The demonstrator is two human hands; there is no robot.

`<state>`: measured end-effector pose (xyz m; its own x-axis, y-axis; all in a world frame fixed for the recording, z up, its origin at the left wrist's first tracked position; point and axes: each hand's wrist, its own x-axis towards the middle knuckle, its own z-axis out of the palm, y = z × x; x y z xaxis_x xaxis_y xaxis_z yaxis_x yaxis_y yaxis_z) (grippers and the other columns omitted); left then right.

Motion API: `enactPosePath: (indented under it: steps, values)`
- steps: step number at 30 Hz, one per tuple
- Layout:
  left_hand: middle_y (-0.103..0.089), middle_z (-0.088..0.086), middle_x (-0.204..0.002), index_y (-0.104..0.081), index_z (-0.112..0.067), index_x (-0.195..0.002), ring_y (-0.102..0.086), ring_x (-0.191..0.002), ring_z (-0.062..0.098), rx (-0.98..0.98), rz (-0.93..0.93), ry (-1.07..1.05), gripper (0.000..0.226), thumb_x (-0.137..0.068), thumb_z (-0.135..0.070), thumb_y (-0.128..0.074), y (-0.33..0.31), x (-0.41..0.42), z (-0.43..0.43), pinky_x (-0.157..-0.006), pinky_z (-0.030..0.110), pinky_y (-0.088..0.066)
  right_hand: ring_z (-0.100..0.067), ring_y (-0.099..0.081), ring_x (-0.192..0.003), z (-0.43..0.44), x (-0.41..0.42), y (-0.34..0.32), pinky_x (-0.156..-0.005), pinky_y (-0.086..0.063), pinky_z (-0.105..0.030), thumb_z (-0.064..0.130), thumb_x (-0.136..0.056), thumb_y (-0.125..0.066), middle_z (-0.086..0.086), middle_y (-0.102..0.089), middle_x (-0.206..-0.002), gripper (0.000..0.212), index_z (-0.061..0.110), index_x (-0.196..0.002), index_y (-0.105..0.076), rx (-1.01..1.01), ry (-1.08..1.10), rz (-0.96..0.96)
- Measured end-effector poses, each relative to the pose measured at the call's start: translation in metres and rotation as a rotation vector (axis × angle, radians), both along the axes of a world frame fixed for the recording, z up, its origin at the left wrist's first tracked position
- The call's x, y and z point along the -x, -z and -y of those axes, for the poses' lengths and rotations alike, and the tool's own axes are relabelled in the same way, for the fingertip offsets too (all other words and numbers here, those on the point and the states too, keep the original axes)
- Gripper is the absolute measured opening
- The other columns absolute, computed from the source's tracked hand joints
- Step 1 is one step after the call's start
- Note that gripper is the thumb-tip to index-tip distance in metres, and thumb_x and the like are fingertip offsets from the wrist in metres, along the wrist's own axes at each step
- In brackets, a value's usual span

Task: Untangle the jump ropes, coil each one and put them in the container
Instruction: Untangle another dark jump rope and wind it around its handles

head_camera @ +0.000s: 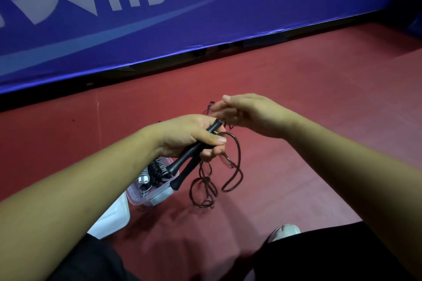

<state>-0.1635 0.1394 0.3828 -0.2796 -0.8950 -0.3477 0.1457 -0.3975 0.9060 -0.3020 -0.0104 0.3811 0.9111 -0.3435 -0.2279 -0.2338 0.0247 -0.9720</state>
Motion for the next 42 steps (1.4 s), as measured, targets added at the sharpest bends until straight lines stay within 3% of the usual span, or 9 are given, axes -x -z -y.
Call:
enactPosePath:
  steps: [6,9,12,18,21,24,28,35,42]
  values:
    - [-0.065,0.007,-0.074,-0.060,-0.003,-0.094,-0.054,-0.054,0.010,0.031,0.151,-0.139,0.016,-0.083,-0.012,-0.067,0.001,-0.005,-0.003,-0.051,0.018,-0.045,-0.029,-0.053,-0.073,0.000,0.005,0.000,-0.076,-0.051,-0.034,0.033,-0.093,-0.062,-0.016,-0.053,-0.066,0.039,-0.003,-0.079,-0.066,0.013,-0.155,-0.073]
    - [-0.065,0.009,-0.073,-0.061,-0.001,-0.097,-0.057,-0.054,0.011,0.035,0.124,-0.216,0.022,-0.080,-0.012,-0.067,-0.001,-0.008,-0.005,-0.049,0.017,-0.046,-0.029,-0.047,-0.076,-0.002,0.003,-0.005,-0.084,-0.052,-0.047,0.039,-0.089,-0.069,-0.013,-0.046,-0.076,0.047,-0.006,-0.078,-0.063,0.014,-0.260,-0.067]
    - [-0.064,0.013,-0.074,-0.060,-0.004,-0.094,-0.057,-0.054,0.013,0.051,0.102,-0.268,0.017,-0.080,-0.011,-0.067,-0.005,-0.013,-0.006,-0.047,0.017,-0.046,-0.025,-0.047,-0.078,-0.005,0.002,-0.006,-0.078,-0.044,-0.036,0.046,-0.074,-0.083,-0.008,-0.052,-0.078,0.064,-0.011,-0.094,-0.064,0.104,-0.365,-0.175]
    - [-0.063,0.008,-0.070,-0.056,-0.001,-0.094,-0.055,-0.053,0.011,0.092,0.101,-0.362,0.019,-0.083,-0.013,-0.065,-0.009,-0.017,-0.007,-0.047,0.016,-0.046,-0.026,-0.069,-0.096,-0.002,0.003,-0.004,-0.087,-0.053,-0.031,0.004,-0.098,-0.054,-0.012,-0.069,-0.073,0.022,-0.017,-0.098,-0.058,0.013,-0.240,-0.028]
    - [-0.057,0.006,-0.071,-0.057,-0.004,-0.101,-0.053,-0.053,0.012,0.051,0.066,-0.269,0.022,-0.083,-0.013,-0.067,-0.010,-0.025,-0.010,-0.047,0.017,-0.045,-0.027,-0.066,-0.066,0.005,0.008,-0.015,-0.066,-0.054,-0.027,0.010,-0.095,-0.059,-0.005,-0.044,-0.053,0.010,0.003,-0.087,-0.055,-0.038,-0.137,0.028]
    - [-0.054,0.009,-0.072,-0.054,-0.016,-0.111,-0.053,-0.053,0.019,-0.002,0.040,-0.119,0.023,-0.090,-0.013,-0.063,-0.008,-0.025,-0.017,-0.048,0.023,-0.046,-0.013,-0.035,-0.046,0.011,0.012,-0.020,-0.045,-0.031,-0.024,0.008,-0.096,-0.059,-0.001,-0.041,-0.054,0.004,0.007,-0.092,-0.058,0.224,-0.097,0.009]
    - [-0.045,0.007,-0.066,-0.051,-0.010,-0.125,-0.041,-0.048,0.013,-0.016,0.010,-0.113,0.033,-0.093,-0.008,-0.058,-0.007,-0.020,-0.017,-0.049,0.020,-0.037,-0.011,-0.035,-0.047,0.018,0.017,-0.027,-0.046,-0.027,-0.027,0.010,-0.099,-0.056,0.005,-0.047,-0.055,0.014,0.014,-0.088,-0.062,0.420,-0.046,0.011]
    - [-0.040,0.002,-0.065,-0.058,-0.015,-0.110,-0.037,-0.047,0.012,-0.087,0.012,-0.108,0.021,-0.094,-0.029,-0.056,-0.004,-0.017,-0.018,-0.049,0.022,-0.030,-0.013,-0.036,-0.049,0.024,0.022,-0.030,-0.043,-0.029,-0.025,0.012,-0.102,-0.053,-0.007,-0.046,-0.062,0.015,0.008,-0.091,-0.063,0.539,-0.019,-0.029]
    - [-0.035,-0.001,-0.061,-0.054,-0.002,-0.099,-0.028,-0.040,0.002,-0.045,-0.109,-0.205,0.017,-0.091,-0.016,-0.057,-0.007,-0.017,-0.013,-0.041,0.015,-0.025,-0.020,-0.043,-0.053,0.034,0.026,-0.025,-0.048,-0.040,-0.028,0.021,-0.100,-0.058,-0.009,-0.044,-0.061,0.015,0.011,-0.091,-0.065,0.550,0.029,-0.001]
